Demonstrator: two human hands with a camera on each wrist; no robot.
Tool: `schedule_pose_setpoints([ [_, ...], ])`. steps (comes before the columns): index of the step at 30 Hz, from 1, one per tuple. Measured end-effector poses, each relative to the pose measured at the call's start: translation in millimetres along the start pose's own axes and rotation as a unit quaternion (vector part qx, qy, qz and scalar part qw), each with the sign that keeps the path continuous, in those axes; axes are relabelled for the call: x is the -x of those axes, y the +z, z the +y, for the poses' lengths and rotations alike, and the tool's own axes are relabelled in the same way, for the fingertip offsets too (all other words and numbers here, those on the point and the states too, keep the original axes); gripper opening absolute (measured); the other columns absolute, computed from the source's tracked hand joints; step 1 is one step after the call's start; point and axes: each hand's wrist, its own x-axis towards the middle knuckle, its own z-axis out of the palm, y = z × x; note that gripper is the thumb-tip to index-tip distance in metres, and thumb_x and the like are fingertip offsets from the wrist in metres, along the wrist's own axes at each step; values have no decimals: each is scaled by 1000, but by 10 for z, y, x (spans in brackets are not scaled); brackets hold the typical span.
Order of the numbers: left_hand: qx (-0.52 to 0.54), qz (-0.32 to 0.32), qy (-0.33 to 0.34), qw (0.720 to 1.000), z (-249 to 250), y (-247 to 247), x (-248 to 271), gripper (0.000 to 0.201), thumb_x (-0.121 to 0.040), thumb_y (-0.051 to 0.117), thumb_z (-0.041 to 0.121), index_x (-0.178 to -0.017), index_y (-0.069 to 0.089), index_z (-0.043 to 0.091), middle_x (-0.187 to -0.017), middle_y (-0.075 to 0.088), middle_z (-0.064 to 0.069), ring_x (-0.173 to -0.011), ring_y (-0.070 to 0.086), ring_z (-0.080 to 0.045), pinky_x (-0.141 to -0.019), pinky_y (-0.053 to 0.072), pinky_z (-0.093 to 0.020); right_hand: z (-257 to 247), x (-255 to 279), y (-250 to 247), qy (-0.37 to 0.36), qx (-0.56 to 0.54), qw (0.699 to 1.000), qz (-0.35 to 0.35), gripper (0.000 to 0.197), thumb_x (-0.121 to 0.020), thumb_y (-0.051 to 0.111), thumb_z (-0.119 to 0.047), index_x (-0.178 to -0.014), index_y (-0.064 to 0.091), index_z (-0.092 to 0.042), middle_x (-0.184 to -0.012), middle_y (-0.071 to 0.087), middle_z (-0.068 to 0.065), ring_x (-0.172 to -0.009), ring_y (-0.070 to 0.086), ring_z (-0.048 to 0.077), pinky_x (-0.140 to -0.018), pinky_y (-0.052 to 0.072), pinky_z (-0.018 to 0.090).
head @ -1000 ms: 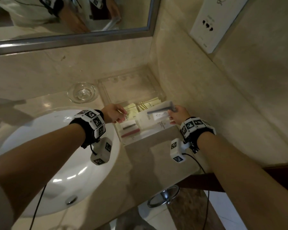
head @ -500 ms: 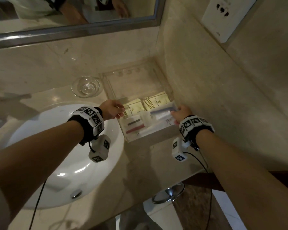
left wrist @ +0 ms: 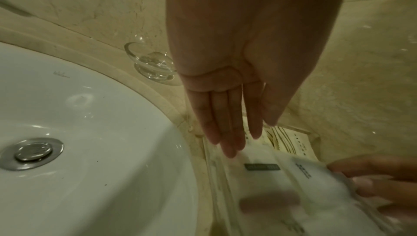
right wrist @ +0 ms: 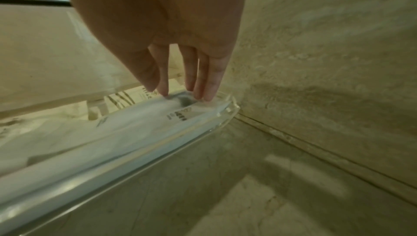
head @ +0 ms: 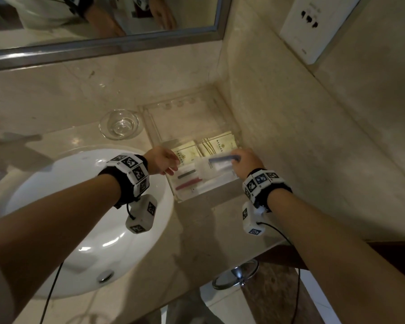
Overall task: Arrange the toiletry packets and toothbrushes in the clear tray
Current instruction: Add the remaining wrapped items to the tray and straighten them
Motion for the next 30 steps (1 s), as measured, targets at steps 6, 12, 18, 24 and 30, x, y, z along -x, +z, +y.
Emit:
schedule_pose_setpoints([
  [6,-104,-19,41,994,-48,17,34,26,-89,54,12,-111,65,2,-94,61,-6,-83,58,-20,-53,41,-9,-33,12,35,-13,24,999,-23,32,-95,44,-11,-123,61,-7,-134,46,15,-121,48,33,-105,38,36],
  [12,-106,29,61,992,-41,-1,37,26,-87,55,9,-110,66,3,-109,68,-15,-94,60,-23,-79,44,-23,-104,-12,32,-45,1,998,31,25,-93,47,-10,-112,63,-5,-124,55,13,-113,53,29,-97,44,35],
  [18,-115,60,51,990,-61,-54,49,26,-90,52,15,-111,67,9,-116,68,-9,-114,58,-24,-93,39,-23,-512,-97,193,-66,-113,987,-89,33,-96,41,-7,-124,58,-7,-126,61,14,-94,63,25,-91,53,41],
  [24,-93,70,43,992,-101,-105,38,26,-90,54,17,-112,68,10,-122,66,-6,-119,55,-21,-100,36,-23,-751,-188,274,-18,-39,987,-156,37,-96,33,-2,-127,52,1,-120,61,24,-92,64,36,-87,54,46],
  [30,-86,64,38,994,-156,-111,-1,27,-90,55,14,-113,67,9,-124,64,-6,-121,54,-20,-107,36,-26,-761,-219,307,8,-36,985,-170,37,-95,37,-1,-128,53,0,-132,54,20,-112,59,37,-95,50,43],
])
